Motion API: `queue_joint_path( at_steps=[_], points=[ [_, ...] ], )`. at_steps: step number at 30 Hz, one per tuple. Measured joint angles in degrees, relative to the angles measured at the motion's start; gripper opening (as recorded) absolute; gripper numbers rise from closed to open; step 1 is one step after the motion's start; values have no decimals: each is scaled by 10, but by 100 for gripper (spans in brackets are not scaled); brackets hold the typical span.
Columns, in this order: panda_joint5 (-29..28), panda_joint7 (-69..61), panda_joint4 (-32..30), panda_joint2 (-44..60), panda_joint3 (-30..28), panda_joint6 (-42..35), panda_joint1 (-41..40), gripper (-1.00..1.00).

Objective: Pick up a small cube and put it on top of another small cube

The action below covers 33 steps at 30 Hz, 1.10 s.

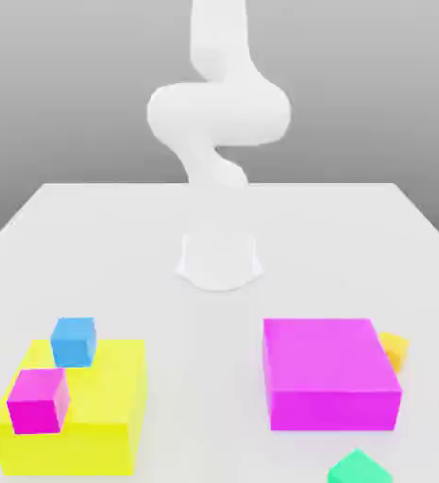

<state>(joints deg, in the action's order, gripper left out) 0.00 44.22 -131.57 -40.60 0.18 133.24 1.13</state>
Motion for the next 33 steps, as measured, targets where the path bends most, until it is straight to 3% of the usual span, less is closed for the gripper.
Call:
queue_joint_path(
  at_steps=[18, 29, 33],
  points=[
    [-5, -113, 15, 377, 30, 105, 70, 0],
    [-36, -161, 25, 607, 49, 170, 104, 0],
    [-49, -156, 40, 690, 40, 226, 114, 0]
  ],
)
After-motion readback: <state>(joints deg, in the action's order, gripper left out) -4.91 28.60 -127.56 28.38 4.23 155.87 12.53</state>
